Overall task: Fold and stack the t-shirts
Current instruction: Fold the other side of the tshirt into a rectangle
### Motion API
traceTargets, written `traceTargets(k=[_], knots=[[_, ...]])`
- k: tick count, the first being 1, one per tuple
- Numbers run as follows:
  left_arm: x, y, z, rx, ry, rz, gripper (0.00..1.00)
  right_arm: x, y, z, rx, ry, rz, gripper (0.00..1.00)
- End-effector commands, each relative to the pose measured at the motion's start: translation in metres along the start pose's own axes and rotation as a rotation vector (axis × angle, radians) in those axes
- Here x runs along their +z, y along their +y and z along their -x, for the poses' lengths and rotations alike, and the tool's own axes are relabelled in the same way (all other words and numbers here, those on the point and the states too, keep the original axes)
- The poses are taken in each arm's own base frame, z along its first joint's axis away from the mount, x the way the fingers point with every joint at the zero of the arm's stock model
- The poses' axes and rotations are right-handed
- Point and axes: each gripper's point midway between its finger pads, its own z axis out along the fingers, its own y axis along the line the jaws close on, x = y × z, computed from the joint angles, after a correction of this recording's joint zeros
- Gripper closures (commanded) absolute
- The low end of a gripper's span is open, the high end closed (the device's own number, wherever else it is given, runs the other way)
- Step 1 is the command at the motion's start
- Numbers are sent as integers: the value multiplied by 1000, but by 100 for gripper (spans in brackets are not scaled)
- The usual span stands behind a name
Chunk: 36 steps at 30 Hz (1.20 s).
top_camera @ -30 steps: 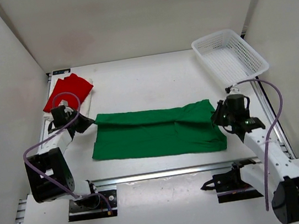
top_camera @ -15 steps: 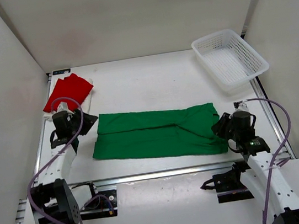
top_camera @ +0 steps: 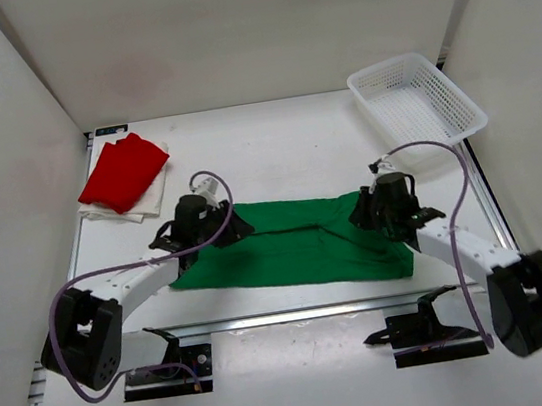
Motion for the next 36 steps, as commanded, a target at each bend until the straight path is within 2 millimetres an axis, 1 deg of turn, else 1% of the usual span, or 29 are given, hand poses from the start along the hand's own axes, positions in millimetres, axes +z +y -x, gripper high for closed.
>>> traceTargets(k=[1,2,3,4,6,7,8,9,10,11,13,15,16,17,18,19,20,21,23,24,25,26,27,29,30,31,32,34,36], knots=[[5,-15,-23,67,34,-53,58,20,33,41,-96,-94,116,81],[7,-19,-29,63,43,-75,60,27,33,44,-93,-93,114,75],[6,-18,-42,59,70,-85,60,32,37,41,-104,-75,131,73],[6,-25,-43,60,61,-109,60,34,42,39,-116,-69,154,71],[8,-24,-57,64,86,-126,60,44,38,32,-116,-36,134,66],[9,-26,-57,71,85,-132,61,46,38,34,-121,-32,125,65],[12,-22,-63,62,104,-123,61,50,36,26,-128,-6,116,64],[12,-20,-68,54,123,-122,62,55,34,24,-136,4,102,63],[12,-23,-66,48,119,-139,62,57,29,24,-132,7,83,62],[12,-19,-73,41,141,-140,61,58,27,21,-127,7,78,62],[14,-22,-71,40,130,-147,62,61,18,22,-126,-6,52,61],[14,-25,-75,50,137,-158,62,63,15,24,-120,-9,55,61],[15,-26,-76,53,137,-159,62,65,13,17,-118,16,54,61],[14,-29,-76,45,138,-166,62,66,15,23,-124,5,59,61],[16,-28,-78,35,144,-164,62,66,18,19,-134,15,65,61],[16,-29,-80,32,149,-172,62,67,19,22,-139,8,68,61],[18,-29,-80,27,148,-172,63,68,20,20,-147,14,68,59],[17,-27,-85,25,160,-168,63,68,20,21,-142,12,67,59],[18,-32,-85,28,162,-179,63,70,23,23,-150,16,82,58],[19,-30,-82,24,149,-172,63,70,24,22,-147,26,89,65],[17,-32,-82,23,148,-181,63,70,23,20,-137,34,93,70],[17,-29,-82,16,146,-172,63,69,26,18,-129,43,113,74],[16,-28,-81,18,141,-170,63,66,28,14,-124,49,137,76],[14,-27,-78,15,130,-170,63,62,30,15,-106,41,169,77],[13,-26,-77,15,125,-170,63,61,30,10,-100,51,186,78],[12,-25,-80,13,131,-172,63,57,31,8,-98,55,195,84],[12,-26,-77,22,122,-175,62,55,30,7,-90,58,195,89],[11,-29,-76,18,116,-182,63,48,30,3,-85,63,178,95],[11,-33,-77,13,115,-192,63,36,42,1,-109,55,192,98]])
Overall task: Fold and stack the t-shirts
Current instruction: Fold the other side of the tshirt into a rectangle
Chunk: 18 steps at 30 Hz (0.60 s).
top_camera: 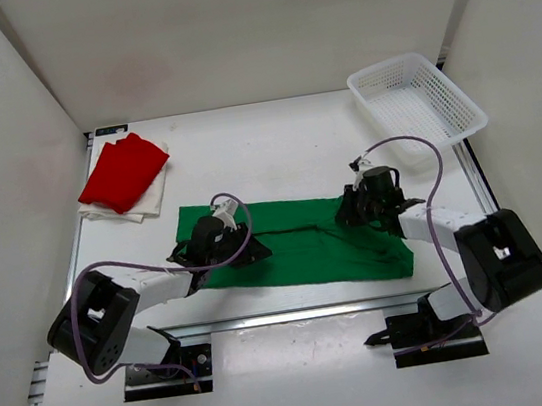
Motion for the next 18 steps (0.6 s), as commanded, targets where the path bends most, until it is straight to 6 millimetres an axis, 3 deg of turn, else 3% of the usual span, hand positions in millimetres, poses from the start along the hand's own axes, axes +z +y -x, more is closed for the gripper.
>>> traceTargets(k=[1,7,11,18], knots=[[-4,-15,6,12,-28,-56,63,-17,21,3,-13,-27,29,98],[-8,-22,15,17,-59,-82,62,-41,51,-21,-18,6,18,100],[-13,-25,25,11,-90,-93,62,-48,52,-36,25,24,-36,99],[-24,-31,43,17,-153,-109,61,-55,74,-56,22,105,91,86]])
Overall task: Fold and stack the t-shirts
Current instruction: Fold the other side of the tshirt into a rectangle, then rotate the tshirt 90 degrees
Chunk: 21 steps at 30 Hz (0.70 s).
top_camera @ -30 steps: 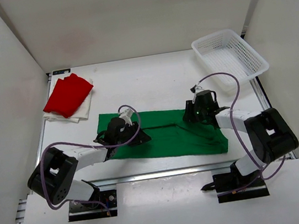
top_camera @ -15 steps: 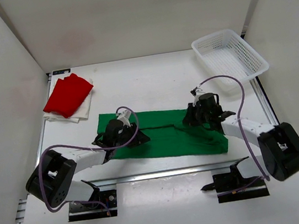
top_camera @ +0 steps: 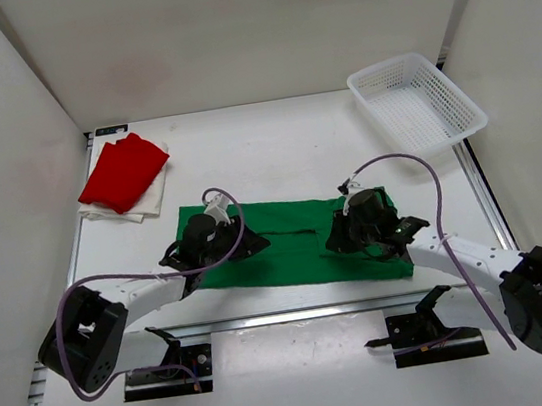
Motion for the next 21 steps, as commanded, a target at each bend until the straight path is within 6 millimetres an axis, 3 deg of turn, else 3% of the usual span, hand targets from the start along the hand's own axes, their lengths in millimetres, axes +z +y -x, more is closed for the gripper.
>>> traceTargets(k=[1,2,4,5,6,9,10,12,13,15,17,18,20,21], knots=[[-9,-14,18,16,-57,-46,62,-6,11,-7,3,37,70,84],[-11,-16,26,15,-77,-51,62,-10,17,-6,-17,41,89,82],[-15,-15,36,19,-98,-33,62,-15,9,2,-31,19,54,76],[-14,-17,43,27,-114,-33,60,-19,1,17,-23,-44,25,75],[-14,-13,45,27,-121,-10,61,-18,-3,23,-14,-74,22,77],[-4,-17,64,21,-131,4,59,-11,-46,53,99,-167,-56,95],[2,-7,60,-1,-98,27,60,-9,-54,64,104,-205,-90,100],[7,0,60,-53,-63,17,62,5,-84,65,129,-180,-183,100],[8,-4,55,-57,-46,-5,62,9,-86,69,113,-170,-192,100],[4,-2,50,-36,-52,18,58,27,-103,59,140,-101,-240,100],[4,-9,39,13,-6,-5,54,40,-100,60,131,-62,-226,100],[5,-14,35,22,26,-21,56,49,-105,48,139,-12,-237,100],[4,-28,23,54,94,-60,62,66,-97,67,131,-6,-203,100],[4,-27,21,75,106,-37,67,76,-102,61,140,33,-212,100]])
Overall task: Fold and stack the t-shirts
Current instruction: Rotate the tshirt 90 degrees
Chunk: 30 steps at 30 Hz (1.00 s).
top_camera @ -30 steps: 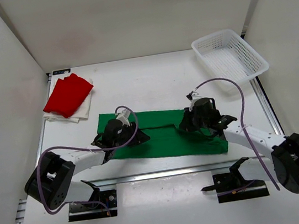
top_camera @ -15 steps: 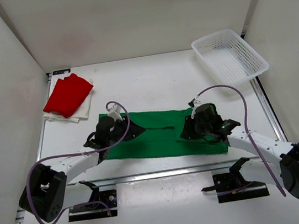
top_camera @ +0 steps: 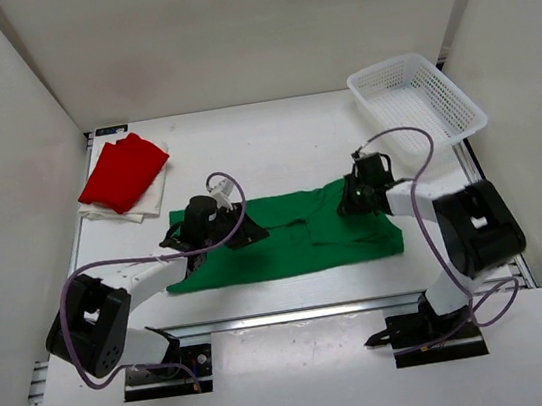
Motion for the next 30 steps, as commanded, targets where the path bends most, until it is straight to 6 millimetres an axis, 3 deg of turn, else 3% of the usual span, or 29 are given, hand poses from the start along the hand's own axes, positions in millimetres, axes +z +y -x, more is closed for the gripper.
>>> traceTargets(k=[1,2,3,4,6,7,8,9,10,11,12,13,14,16,17,19,21,22,23,24,25,26,27,29,30], knots=[[-4,-27,-7,111,71,-53,74,36,8,4,-46,67,17,100],[-7,-27,-7,125,66,-43,84,48,10,17,-51,78,24,100],[-10,-22,-9,113,70,-33,87,57,23,42,-59,47,46,100],[-11,-21,-8,107,66,-30,92,71,18,38,-79,101,27,100],[-16,-16,-8,106,67,-14,93,86,49,99,-134,34,73,99],[-17,-16,-10,117,74,-16,94,105,45,97,-156,75,59,100],[-19,-10,-13,122,92,3,94,121,58,125,-183,77,73,100],[-21,-7,-17,108,123,9,94,112,94,170,-235,26,136,100],[-23,-6,-23,95,152,2,96,143,90,157,-247,92,127,100],[-26,-1,-25,85,153,11,98,150,120,185,-295,59,153,100],[-27,3,-26,82,150,23,99,146,145,221,-332,-15,185,99],[-30,8,-25,84,139,46,100,125,173,247,-352,-102,234,93],[-33,11,-25,88,129,63,100,104,186,259,-316,-124,297,93],[-37,14,-26,88,124,75,100,68,201,261,-328,-130,359,87],[-39,16,-26,84,121,77,100,62,204,254,-350,-121,344,85],[-44,20,-19,67,95,80,100,17,214,258,-423,-163,275,82],[-49,26,-18,59,74,92,100,-13,228,241,-457,-135,271,83],[-52,23,-9,68,49,82,100,-29,231,228,-474,-101,283,83],[-55,20,-9,73,50,71,100,-22,222,208,-469,-37,265,88],[-59,19,-3,83,35,70,100,-52,236,199,-491,-63,277,90],[-61,18,1,82,34,57,100,-64,240,170,-524,-75,288,92],[-64,15,2,83,36,36,100,-37,219,133,-522,-60,261,91],[-68,9,3,96,37,9,100,-77,229,129,-494,-140,314,92],[-76,14,14,77,-11,13,99,-80,196,75,-332,-134,389,90],[-78,15,16,77,-18,11,98,-81,195,61,-312,-135,428,89]])
